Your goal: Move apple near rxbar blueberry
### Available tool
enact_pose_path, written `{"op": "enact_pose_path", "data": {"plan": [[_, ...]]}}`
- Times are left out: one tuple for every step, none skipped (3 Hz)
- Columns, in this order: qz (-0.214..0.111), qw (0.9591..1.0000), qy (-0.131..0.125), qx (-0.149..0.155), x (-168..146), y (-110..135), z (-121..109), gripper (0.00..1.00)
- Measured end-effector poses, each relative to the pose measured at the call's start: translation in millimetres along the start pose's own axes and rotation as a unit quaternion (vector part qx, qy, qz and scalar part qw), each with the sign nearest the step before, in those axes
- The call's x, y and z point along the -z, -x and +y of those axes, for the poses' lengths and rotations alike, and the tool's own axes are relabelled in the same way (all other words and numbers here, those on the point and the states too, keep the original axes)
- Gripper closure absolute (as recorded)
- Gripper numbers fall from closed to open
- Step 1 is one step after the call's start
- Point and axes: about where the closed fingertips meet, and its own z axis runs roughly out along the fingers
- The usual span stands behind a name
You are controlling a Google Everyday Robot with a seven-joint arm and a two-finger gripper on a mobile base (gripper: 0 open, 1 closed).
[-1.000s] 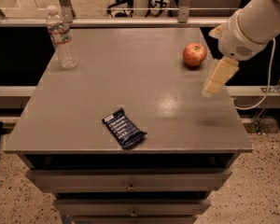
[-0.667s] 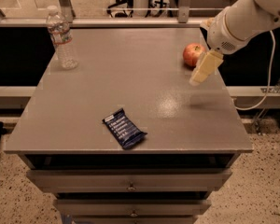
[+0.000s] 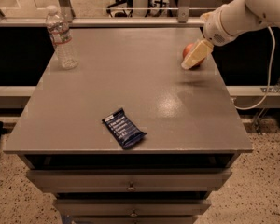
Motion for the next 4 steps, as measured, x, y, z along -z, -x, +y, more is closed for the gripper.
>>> {"op": "enact_pose_path", "data": {"plan": [[-0.027, 0.9959, 0.006, -0.086, -14, -24, -21, 0.0], [-0.042, 0.9901, 0.016, -0.133, -21, -36, -26, 0.0], [-0.05, 0.9848, 0.03, -0.163, -28, -42, -25, 0.0], [-0.058, 0.9801, 0.047, -0.184, -32, -46, -19, 0.12]]}}
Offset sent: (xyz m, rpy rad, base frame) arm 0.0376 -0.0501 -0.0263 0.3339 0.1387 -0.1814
